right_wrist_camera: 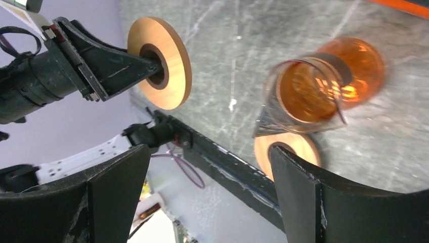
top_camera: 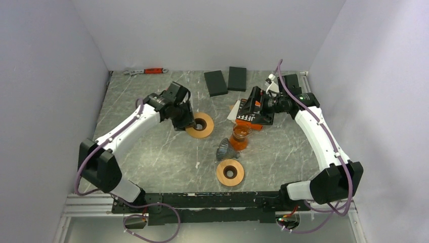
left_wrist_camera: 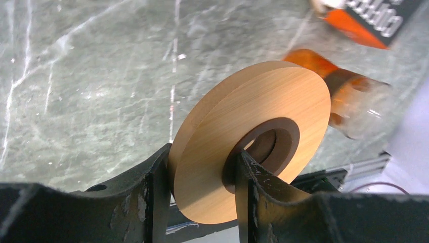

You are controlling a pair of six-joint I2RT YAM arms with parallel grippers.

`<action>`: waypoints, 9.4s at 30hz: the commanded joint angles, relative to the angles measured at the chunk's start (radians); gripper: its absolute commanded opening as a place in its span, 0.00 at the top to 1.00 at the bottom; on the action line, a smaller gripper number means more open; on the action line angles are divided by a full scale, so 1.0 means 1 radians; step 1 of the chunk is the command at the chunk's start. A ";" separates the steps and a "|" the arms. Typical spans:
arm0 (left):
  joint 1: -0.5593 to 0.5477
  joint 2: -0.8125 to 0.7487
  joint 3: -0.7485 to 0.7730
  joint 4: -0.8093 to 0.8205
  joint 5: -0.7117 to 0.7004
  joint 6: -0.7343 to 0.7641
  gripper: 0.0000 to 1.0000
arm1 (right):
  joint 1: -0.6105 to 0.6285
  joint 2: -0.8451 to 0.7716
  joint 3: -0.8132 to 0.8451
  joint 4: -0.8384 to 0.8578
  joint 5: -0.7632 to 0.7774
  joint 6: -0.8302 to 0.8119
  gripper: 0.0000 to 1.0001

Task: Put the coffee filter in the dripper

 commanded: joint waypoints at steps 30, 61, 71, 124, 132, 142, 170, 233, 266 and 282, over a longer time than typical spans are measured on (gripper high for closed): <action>-0.087 -0.023 0.250 0.267 0.222 0.101 0.19 | 0.000 -0.051 -0.082 0.478 -0.394 0.323 1.00; -0.085 -0.243 -0.197 0.584 0.270 -0.180 0.04 | -0.249 -0.182 -0.496 0.477 -0.406 0.171 1.00; -0.085 -0.236 -0.201 0.553 0.277 -0.163 0.04 | -0.262 -0.130 -0.509 0.529 -0.387 0.166 1.00; -0.352 0.002 -0.208 0.522 0.165 0.200 0.32 | -0.268 -0.209 -0.296 0.141 -0.094 0.011 0.00; -0.352 0.072 -0.244 0.603 0.207 0.195 0.51 | -0.268 -0.231 -0.313 0.137 -0.104 0.024 0.00; -0.352 0.150 -0.225 0.644 0.257 0.203 0.69 | -0.268 -0.225 -0.293 0.133 -0.112 0.024 0.01; -0.331 -0.207 -0.139 0.141 -0.152 0.350 1.00 | -0.268 -0.146 -0.169 0.064 -0.135 -0.035 0.02; -0.720 -0.112 0.240 0.103 -0.382 2.112 0.44 | 0.139 0.073 0.395 -0.310 0.076 -0.140 1.00; -0.264 -0.295 0.138 0.328 -0.317 0.187 0.05 | 0.013 0.050 0.343 -0.292 0.204 -0.153 1.00; -0.103 -0.145 0.085 -0.029 -0.013 -0.117 0.00 | 0.005 -0.095 0.086 -0.029 0.185 -0.128 1.00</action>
